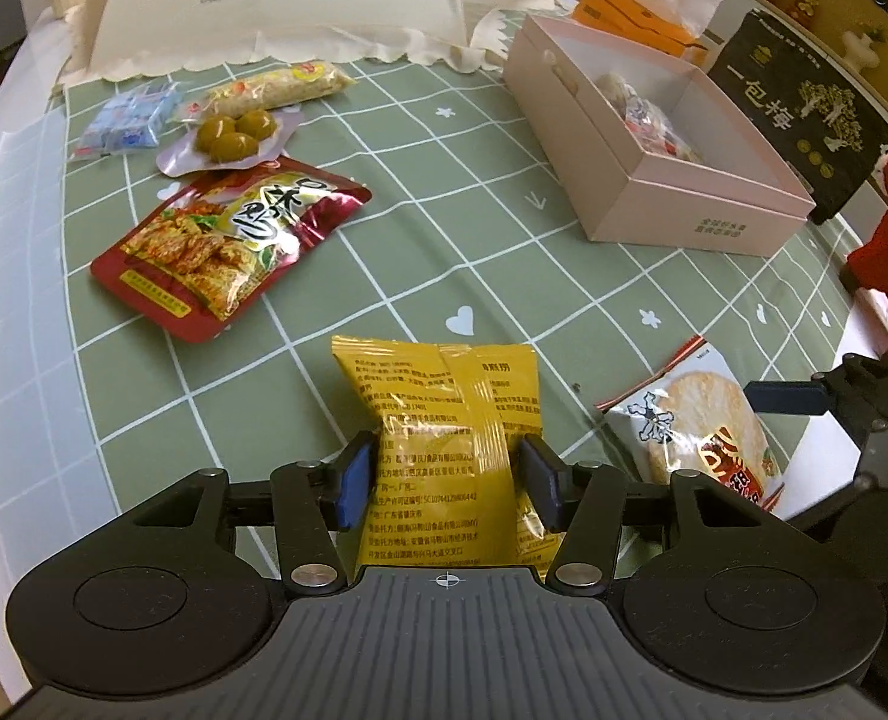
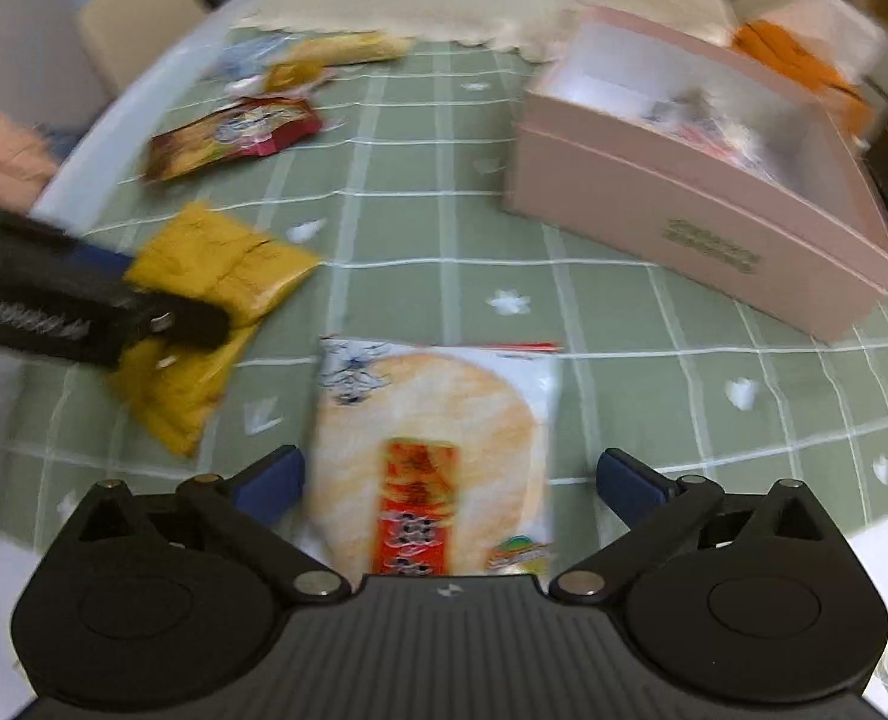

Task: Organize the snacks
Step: 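Grasp yellow chip bag with left tool while right tool grasps round rice cracker packet, then carry chip bag and rice cracker packet over the pink box and release both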

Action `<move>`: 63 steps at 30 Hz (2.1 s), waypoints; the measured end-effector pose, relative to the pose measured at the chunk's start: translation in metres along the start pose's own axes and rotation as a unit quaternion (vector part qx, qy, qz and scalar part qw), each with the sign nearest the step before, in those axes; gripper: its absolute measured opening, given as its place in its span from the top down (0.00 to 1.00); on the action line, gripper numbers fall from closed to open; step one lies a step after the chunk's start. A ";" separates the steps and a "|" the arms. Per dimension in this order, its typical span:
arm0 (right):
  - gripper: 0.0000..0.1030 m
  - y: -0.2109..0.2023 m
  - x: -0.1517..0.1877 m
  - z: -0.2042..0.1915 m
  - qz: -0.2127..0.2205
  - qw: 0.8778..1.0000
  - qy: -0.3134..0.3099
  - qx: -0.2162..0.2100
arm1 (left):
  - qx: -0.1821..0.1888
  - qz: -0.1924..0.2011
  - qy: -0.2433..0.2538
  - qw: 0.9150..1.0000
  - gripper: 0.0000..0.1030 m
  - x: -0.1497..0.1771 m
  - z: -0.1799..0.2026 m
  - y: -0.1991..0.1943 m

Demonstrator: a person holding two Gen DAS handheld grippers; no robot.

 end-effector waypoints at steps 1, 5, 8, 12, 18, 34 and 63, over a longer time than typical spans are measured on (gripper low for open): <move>0.00 0.000 0.000 -0.002 -0.003 1.000 -0.007 -0.002 | 0.000 0.001 -0.001 1.000 0.44 0.000 0.000 0.000; 0.08 -0.007 0.003 0.003 0.001 1.000 -0.010 -0.022 | 0.000 0.003 -0.003 1.000 0.44 0.000 0.000 0.000; 0.10 -0.013 0.010 0.009 -0.001 0.999 -0.007 -0.033 | 0.000 0.005 -0.004 1.000 0.44 0.001 0.001 0.000; 0.10 -0.015 0.015 0.018 -0.004 1.000 0.006 -0.022 | 0.002 0.008 -0.015 1.000 0.43 0.001 0.000 0.000; 0.11 -0.014 0.012 0.018 0.000 1.000 0.022 -0.013 | -0.002 0.012 -0.008 1.000 0.43 0.002 0.001 0.000; 0.25 -0.046 -0.008 0.053 0.051 0.998 0.038 0.019 | 0.075 0.063 0.007 0.995 0.54 -0.007 0.029 -0.043; 0.25 -0.141 -0.061 0.156 0.160 0.977 0.131 0.048 | 0.188 0.103 -0.055 0.975 0.54 -0.119 0.076 -0.021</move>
Point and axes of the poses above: each gripper's, at about its wrist camera, not at the fingertips, and y roughly the way its jaws point, z to its right, x to its underside, the point moved 6 cm from there along y, roughly the way its jaws point, and after that the axes turned 7 degrees about -z, right-handed, at the moved point
